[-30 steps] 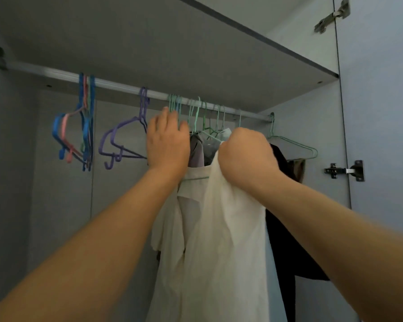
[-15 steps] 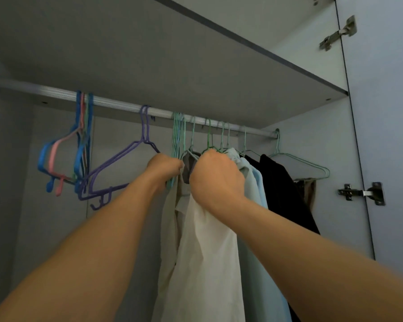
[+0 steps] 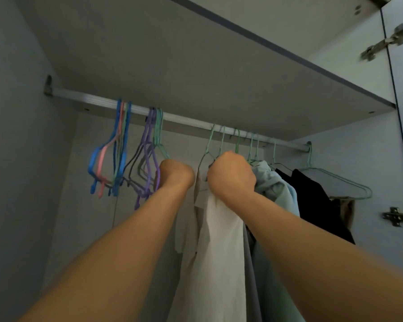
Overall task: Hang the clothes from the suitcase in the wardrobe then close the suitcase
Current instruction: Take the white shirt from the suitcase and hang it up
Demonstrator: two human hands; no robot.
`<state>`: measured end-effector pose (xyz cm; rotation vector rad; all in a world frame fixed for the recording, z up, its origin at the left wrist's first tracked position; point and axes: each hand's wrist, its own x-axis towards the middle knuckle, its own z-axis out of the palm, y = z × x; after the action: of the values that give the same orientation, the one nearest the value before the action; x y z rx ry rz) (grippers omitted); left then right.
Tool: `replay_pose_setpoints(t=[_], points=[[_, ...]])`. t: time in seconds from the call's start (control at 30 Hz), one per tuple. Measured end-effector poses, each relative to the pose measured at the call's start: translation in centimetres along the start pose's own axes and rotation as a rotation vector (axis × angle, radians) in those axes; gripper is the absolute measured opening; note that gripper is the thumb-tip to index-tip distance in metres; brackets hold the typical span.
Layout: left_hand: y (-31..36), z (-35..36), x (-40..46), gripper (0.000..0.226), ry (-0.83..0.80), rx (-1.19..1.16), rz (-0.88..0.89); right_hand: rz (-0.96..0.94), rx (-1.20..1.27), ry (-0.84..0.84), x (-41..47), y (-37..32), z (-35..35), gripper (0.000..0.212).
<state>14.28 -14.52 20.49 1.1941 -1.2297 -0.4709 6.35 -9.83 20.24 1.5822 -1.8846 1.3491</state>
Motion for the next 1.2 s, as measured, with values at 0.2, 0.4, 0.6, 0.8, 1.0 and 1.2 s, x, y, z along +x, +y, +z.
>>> replay_pose_setpoints(t=[0.2, 0.4, 0.6, 0.8, 1.0, 1.2], points=[[-0.2, 0.7, 0.4, 0.033, -0.033, 0.162, -0.018, -0.076, -0.03, 0.071, -1.0, 1.0, 1.0, 0.025], [0.2, 1.1, -0.3, 0.033, -0.047, 0.164, 0.001, -0.109, -0.049, 0.139, 0.4, 0.7, 0.8, 0.017], [0.2, 1.3, -0.7, 0.059, -0.027, 0.206, 0.0, -0.044, -0.06, 0.088, 2.4, 1.1, 2.7, 0.026], [0.0, 1.2, -1.5, 0.072, 0.022, 0.178, 0.102, -0.041, -0.122, -0.054, 2.4, 2.8, 2.8, 0.03], [-0.2, 2.4, -3.4, 0.059, 0.335, 0.621, 0.56, -0.038, 0.023, -0.151, 2.4, 4.9, 1.4, 0.021], [1.0, 3.7, -6.5, 0.048, 0.308, 0.581, 0.811, -0.055, -0.017, -0.15, 1.1, 8.0, -0.7, 0.008]])
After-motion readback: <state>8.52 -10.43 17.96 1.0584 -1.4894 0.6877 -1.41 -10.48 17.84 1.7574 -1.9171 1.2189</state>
